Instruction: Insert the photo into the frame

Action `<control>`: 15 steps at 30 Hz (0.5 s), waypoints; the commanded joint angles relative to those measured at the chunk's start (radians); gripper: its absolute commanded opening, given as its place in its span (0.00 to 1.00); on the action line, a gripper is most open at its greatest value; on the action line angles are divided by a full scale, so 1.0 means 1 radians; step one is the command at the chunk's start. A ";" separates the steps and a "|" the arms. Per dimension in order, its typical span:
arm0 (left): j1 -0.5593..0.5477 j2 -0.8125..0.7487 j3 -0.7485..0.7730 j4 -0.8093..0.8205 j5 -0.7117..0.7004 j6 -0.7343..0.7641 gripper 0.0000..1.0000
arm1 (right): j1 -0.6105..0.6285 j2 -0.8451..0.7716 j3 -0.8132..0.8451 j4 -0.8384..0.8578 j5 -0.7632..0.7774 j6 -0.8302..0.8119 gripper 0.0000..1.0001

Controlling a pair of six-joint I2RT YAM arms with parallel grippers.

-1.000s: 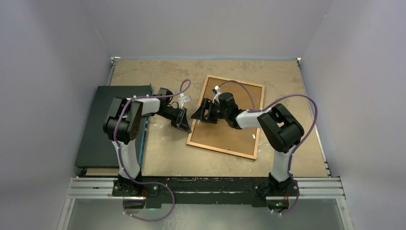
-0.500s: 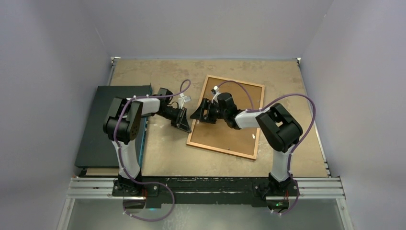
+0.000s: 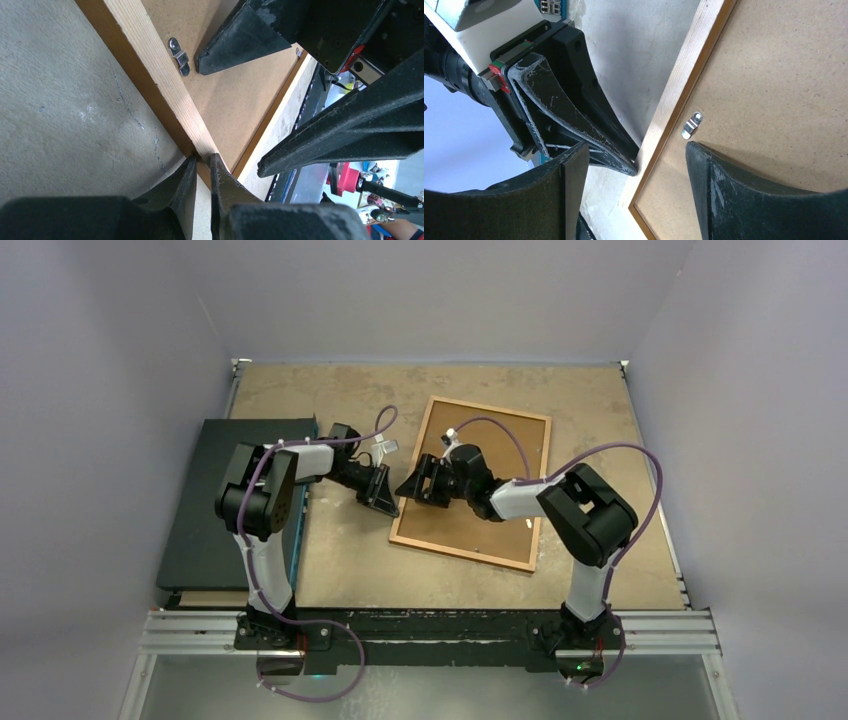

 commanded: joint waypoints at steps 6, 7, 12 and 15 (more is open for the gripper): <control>-0.007 0.006 -0.013 0.052 -0.104 0.029 0.02 | 0.014 0.020 -0.023 -0.049 0.066 0.008 0.74; -0.007 0.006 -0.012 0.049 -0.104 0.030 0.02 | 0.014 0.023 -0.017 -0.048 0.071 0.006 0.74; -0.007 0.006 -0.012 0.050 -0.105 0.032 0.02 | 0.014 0.043 0.009 -0.051 0.114 -0.018 0.73; -0.008 0.005 -0.012 0.050 -0.102 0.030 0.02 | 0.014 0.059 0.013 -0.033 0.115 -0.013 0.72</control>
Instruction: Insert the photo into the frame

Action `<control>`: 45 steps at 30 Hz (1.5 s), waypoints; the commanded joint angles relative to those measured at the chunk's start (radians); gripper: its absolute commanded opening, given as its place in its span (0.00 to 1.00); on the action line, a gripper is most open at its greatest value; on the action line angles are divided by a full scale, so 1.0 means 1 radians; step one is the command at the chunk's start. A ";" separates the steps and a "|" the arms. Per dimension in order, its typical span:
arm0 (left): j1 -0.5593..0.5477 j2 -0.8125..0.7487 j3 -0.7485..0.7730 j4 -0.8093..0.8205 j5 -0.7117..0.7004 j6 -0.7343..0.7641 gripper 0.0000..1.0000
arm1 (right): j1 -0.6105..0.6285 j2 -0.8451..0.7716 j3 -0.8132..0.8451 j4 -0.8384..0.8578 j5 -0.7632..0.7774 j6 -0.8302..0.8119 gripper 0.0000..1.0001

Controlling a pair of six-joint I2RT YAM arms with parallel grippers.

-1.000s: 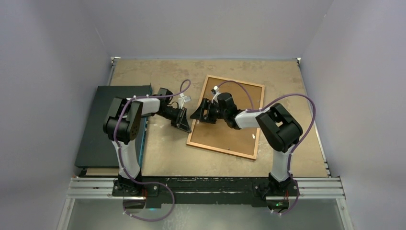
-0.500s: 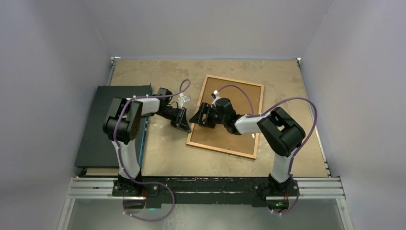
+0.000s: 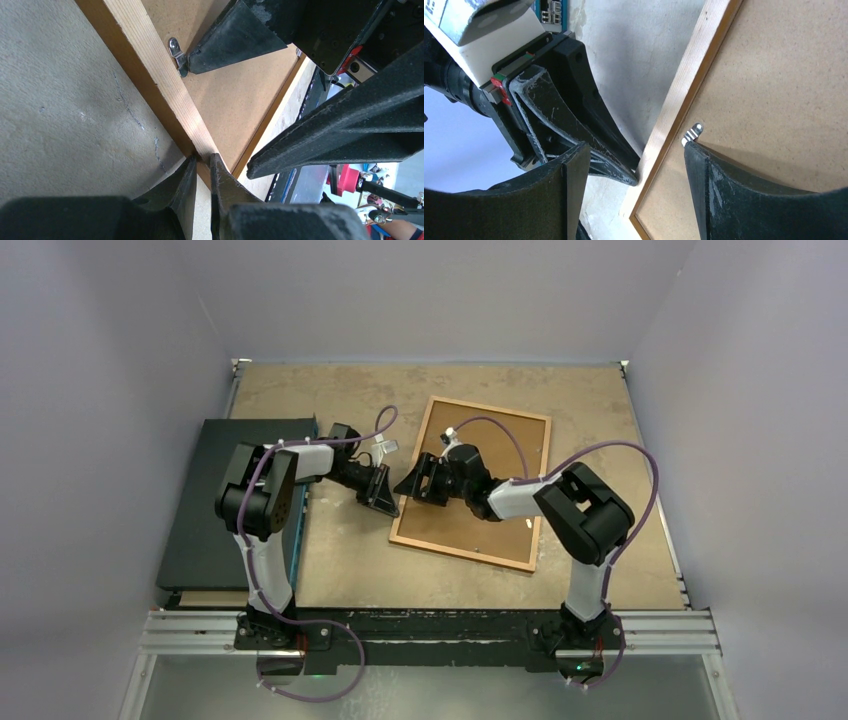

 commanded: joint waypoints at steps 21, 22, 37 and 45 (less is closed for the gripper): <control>-0.021 0.001 -0.006 0.042 -0.092 0.031 0.02 | 0.018 0.089 0.047 -0.014 0.129 0.007 0.69; -0.024 0.002 -0.005 0.040 -0.096 0.035 0.02 | 0.022 0.090 0.051 -0.016 0.134 0.010 0.68; -0.034 0.009 -0.005 0.036 -0.092 0.037 0.02 | 0.056 0.095 0.052 0.025 0.218 0.082 0.67; -0.044 0.012 -0.007 0.046 -0.103 0.037 0.02 | 0.082 0.128 0.040 0.099 0.222 0.211 0.64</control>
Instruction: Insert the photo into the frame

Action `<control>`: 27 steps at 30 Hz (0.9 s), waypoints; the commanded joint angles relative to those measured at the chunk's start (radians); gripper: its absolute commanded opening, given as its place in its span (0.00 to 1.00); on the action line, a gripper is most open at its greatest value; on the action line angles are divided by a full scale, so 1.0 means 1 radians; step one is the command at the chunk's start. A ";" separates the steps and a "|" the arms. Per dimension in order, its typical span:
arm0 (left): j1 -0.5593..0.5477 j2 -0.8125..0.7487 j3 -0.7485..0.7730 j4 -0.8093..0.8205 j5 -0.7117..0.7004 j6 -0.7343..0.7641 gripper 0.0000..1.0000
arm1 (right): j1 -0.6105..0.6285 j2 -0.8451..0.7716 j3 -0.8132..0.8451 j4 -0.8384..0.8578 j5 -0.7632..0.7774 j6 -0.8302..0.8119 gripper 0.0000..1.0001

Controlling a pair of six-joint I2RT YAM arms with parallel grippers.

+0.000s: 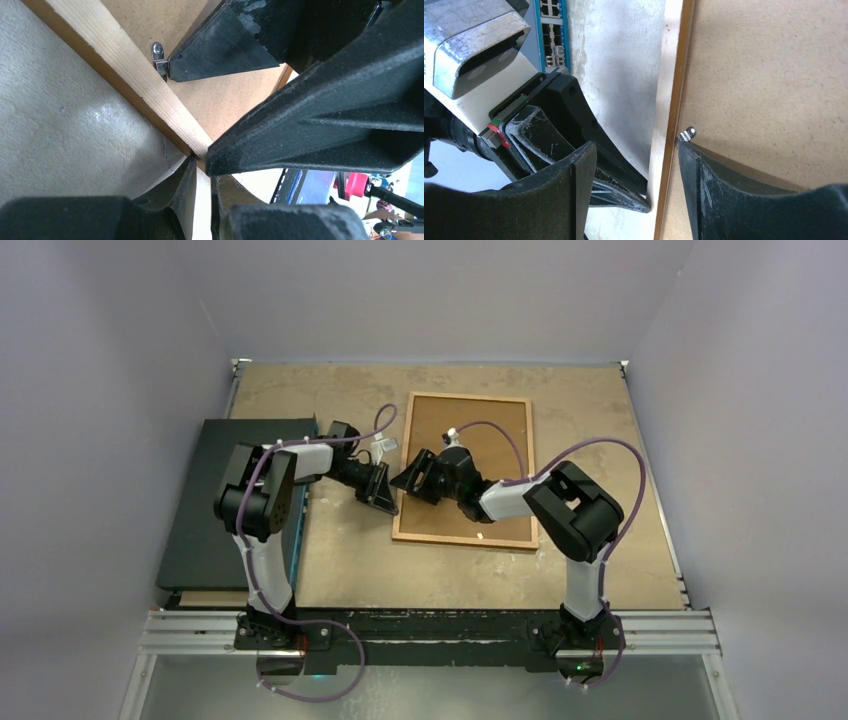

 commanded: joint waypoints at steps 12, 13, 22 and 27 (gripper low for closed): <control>-0.064 0.018 -0.001 0.033 -0.097 0.050 0.02 | 0.097 0.051 0.061 -0.041 0.196 0.146 0.65; -0.064 0.017 0.002 0.028 -0.097 0.052 0.02 | 0.098 0.033 0.061 -0.048 0.207 0.135 0.65; -0.001 -0.057 0.085 -0.091 -0.030 0.071 0.05 | 0.039 -0.155 0.043 -0.165 0.184 -0.021 0.71; 0.039 -0.105 0.134 -0.116 -0.008 0.066 0.22 | -0.026 -0.217 0.060 -0.246 0.179 -0.113 0.77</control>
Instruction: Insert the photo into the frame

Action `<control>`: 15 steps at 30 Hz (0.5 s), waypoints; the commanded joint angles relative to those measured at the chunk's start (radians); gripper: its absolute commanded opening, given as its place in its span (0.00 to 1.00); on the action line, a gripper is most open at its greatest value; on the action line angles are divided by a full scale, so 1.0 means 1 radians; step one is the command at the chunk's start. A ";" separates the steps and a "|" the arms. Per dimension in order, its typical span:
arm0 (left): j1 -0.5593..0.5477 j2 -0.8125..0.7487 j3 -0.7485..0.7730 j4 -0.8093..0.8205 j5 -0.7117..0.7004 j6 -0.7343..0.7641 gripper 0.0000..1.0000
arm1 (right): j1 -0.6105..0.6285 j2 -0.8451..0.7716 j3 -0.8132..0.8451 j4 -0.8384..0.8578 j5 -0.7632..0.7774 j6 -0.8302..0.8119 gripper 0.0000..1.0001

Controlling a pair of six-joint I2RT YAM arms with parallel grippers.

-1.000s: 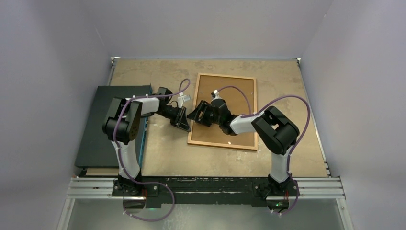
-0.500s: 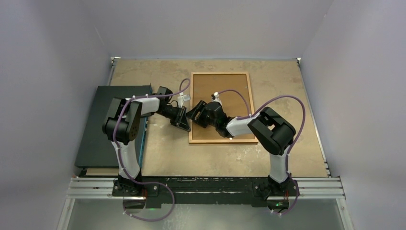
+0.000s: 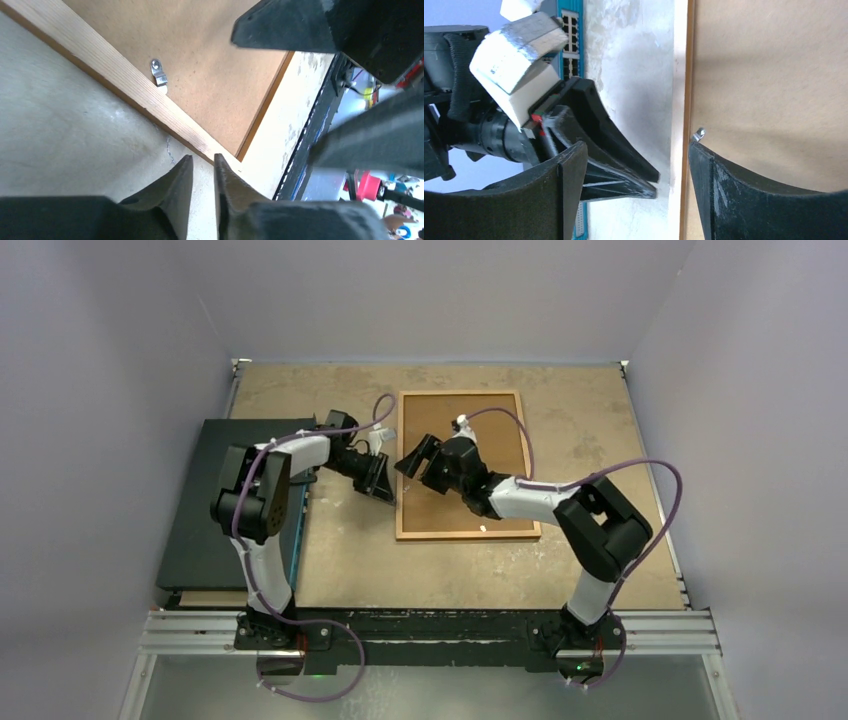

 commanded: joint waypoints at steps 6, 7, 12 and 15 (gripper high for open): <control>0.033 -0.079 0.049 -0.020 -0.076 0.114 0.26 | -0.104 -0.006 0.191 -0.216 0.017 -0.265 0.78; 0.031 -0.077 0.035 -0.004 -0.099 0.123 0.26 | -0.104 0.029 0.239 -0.246 0.009 -0.286 0.77; -0.006 -0.067 -0.040 0.068 -0.205 0.151 0.23 | -0.108 0.184 0.444 -0.374 -0.005 -0.353 0.76; -0.051 -0.067 -0.093 0.122 -0.227 0.145 0.21 | -0.123 0.232 0.496 -0.370 -0.046 -0.354 0.76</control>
